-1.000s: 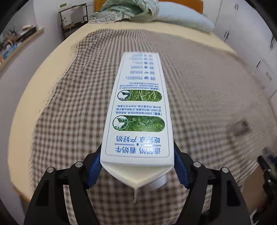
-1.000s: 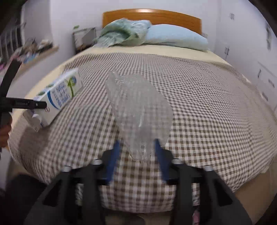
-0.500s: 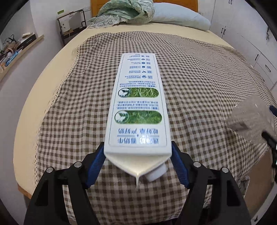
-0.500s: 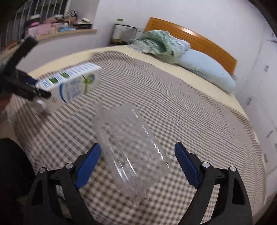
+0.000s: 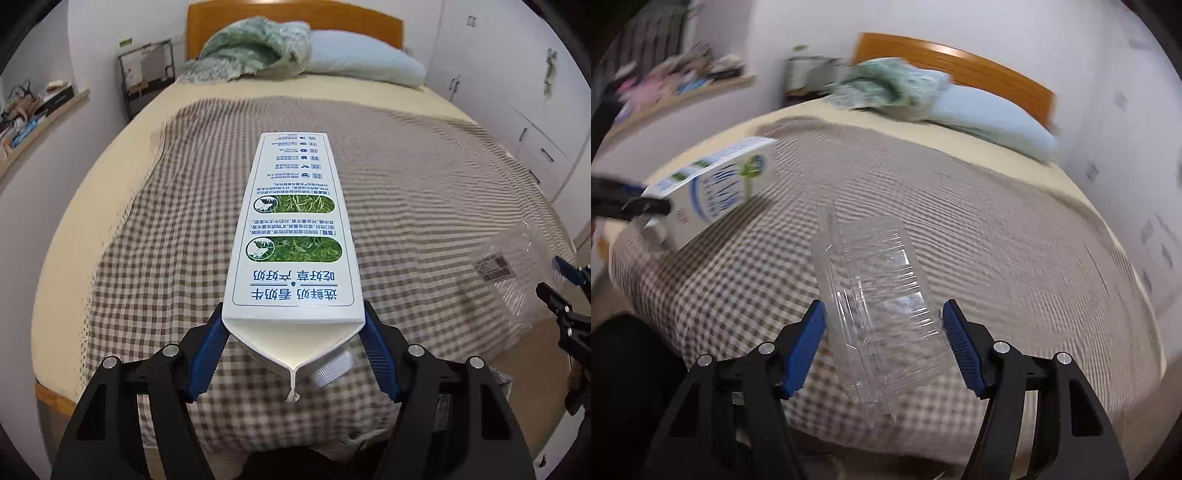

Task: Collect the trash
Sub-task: 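Carry the container over the wastebasket and open the right gripper while the left carries the carton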

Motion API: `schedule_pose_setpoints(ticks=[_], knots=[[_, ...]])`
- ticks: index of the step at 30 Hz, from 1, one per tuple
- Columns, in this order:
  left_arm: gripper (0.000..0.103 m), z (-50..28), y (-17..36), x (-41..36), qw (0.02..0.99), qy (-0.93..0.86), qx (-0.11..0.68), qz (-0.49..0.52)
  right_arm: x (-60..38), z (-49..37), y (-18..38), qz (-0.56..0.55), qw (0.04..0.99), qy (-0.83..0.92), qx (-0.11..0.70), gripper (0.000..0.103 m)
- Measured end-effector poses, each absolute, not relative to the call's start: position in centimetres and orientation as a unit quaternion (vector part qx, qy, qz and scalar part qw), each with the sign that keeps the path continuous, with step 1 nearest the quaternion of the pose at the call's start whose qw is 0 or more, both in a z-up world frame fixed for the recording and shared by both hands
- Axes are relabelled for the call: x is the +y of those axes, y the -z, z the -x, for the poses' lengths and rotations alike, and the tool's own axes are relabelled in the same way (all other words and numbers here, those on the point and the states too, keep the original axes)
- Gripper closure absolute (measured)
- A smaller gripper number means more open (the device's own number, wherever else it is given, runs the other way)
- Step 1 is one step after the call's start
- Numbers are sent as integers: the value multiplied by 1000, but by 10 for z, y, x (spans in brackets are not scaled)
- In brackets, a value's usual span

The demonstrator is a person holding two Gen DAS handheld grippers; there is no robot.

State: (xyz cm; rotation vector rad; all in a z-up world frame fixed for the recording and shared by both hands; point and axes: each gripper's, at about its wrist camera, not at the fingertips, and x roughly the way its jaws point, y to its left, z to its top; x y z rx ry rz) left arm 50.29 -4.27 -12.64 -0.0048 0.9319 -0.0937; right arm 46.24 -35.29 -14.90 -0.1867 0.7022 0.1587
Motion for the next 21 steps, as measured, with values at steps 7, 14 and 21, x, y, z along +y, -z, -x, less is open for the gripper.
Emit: schedule_pose_setpoints(ticks=[7,14,21], knots=[[37,-455,91,-122,899,135,416,-11,-489,-364,180,9,918,80,387,40],[37,-420,96,-219,863,255,435,-24,-579,-268,303,-116,842,196,489,40],[37,-399,127,-290,831,292,469,-72,-609,-234,432,-210,782,238,537,40]])
